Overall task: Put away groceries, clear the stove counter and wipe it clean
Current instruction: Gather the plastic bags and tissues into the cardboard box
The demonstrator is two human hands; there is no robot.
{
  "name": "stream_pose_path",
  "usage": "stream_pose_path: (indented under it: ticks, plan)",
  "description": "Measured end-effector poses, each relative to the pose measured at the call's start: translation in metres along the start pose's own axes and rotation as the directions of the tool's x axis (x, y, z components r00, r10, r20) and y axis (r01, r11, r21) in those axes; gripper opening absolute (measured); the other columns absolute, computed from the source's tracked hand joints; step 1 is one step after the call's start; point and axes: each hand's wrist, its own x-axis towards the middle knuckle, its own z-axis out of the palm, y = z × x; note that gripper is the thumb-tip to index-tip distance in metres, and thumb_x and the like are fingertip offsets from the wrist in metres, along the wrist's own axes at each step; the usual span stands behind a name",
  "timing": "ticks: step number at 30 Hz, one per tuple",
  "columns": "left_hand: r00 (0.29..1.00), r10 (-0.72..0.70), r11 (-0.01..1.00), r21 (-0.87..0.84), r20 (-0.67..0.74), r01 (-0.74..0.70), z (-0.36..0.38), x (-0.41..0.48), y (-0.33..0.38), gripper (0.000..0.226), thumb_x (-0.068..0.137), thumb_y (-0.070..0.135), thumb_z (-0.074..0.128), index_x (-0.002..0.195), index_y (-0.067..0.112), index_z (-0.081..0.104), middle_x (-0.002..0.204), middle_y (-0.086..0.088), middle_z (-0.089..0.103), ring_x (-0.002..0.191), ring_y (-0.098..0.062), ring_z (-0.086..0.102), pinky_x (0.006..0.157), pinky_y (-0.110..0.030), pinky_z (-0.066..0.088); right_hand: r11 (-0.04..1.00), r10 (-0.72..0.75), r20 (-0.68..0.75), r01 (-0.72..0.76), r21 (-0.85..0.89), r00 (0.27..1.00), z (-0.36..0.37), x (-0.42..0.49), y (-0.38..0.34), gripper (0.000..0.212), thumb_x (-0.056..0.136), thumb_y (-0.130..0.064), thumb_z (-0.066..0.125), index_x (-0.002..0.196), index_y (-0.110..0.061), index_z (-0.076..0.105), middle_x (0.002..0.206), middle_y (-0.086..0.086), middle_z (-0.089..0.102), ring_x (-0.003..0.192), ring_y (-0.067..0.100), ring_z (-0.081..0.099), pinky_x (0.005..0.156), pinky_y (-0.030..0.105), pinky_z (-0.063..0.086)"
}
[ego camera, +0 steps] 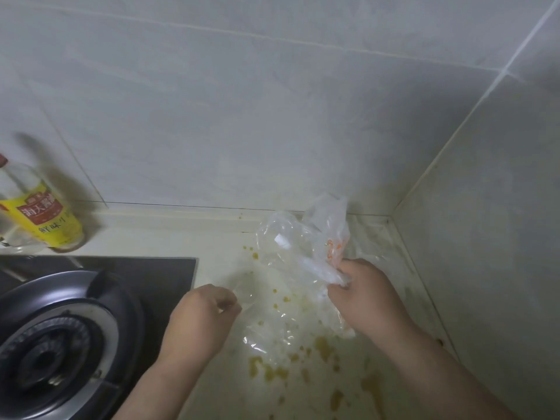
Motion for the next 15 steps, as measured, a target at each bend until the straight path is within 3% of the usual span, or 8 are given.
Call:
stream_pose_path:
  ticks: [6,8,10,13,15]
  plan:
    - [0.998,-0.014,0.996,-0.093,-0.054,0.009,-0.030,-0.035,0.001,0.023,0.073,0.021,0.077,0.057,0.032,0.064,0.066,0.013,0.063,0.069,-0.005,0.058,0.062,-0.023,0.043,0.999,0.017,-0.048,-0.015,0.041,0.999,-0.021,-0.021,-0.006,0.037,0.081,-0.018,0.058,0.115,-0.031,0.066,0.087,-0.012,0.056,0.073,-0.001,0.057,0.057,0.010,0.034]
    - [0.998,-0.001,0.996,-0.091,-0.058,-0.004,-0.039,-0.045,0.004,0.019,0.071,0.022,0.077,0.070,0.037,0.065,0.065,0.012,0.062,0.067,-0.006,0.058,0.061,-0.024,0.044,0.999,0.007,-0.052,-0.005,0.036,0.999,-0.025,-0.031,-0.010,0.034,0.081,-0.019,0.059,0.112,-0.029,0.067,0.086,-0.012,0.055,0.075,-0.001,0.056,0.059,0.011,0.034]
    - [0.998,0.005,0.993,-0.113,-0.059,-0.012,-0.049,-0.054,0.007,0.031,0.070,0.022,0.078,0.079,0.047,0.062,0.065,0.012,0.063,0.066,-0.005,0.058,0.061,-0.024,0.045,1.000,0.006,-0.046,-0.004,0.030,0.999,-0.030,-0.041,-0.018,0.031,0.081,-0.021,0.059,0.111,-0.029,0.066,0.087,-0.013,0.055,0.076,0.000,0.056,0.060,0.012,0.035]
    - [0.997,0.025,0.990,-0.137,-0.077,-0.035,-0.068,-0.066,0.012,0.041,0.069,0.018,0.079,0.080,0.052,0.061,0.076,0.019,0.064,0.066,-0.006,0.060,0.062,-0.018,0.043,1.000,-0.006,-0.052,0.007,0.016,0.999,-0.037,-0.059,-0.032,0.034,0.082,-0.022,0.058,0.114,-0.031,0.065,0.090,-0.014,0.053,0.079,0.002,0.055,0.063,0.012,0.036]
    - [0.996,0.033,0.991,-0.130,-0.086,-0.044,-0.080,-0.073,0.013,0.045,0.068,0.014,0.080,0.079,0.053,0.060,0.069,0.011,0.065,0.066,-0.008,0.060,0.063,-0.011,0.041,1.000,-0.006,-0.050,0.006,0.005,0.999,-0.040,-0.075,-0.040,0.037,0.082,-0.022,0.057,0.117,-0.031,0.064,0.094,-0.013,0.054,0.085,0.006,0.056,0.069,0.017,0.041]
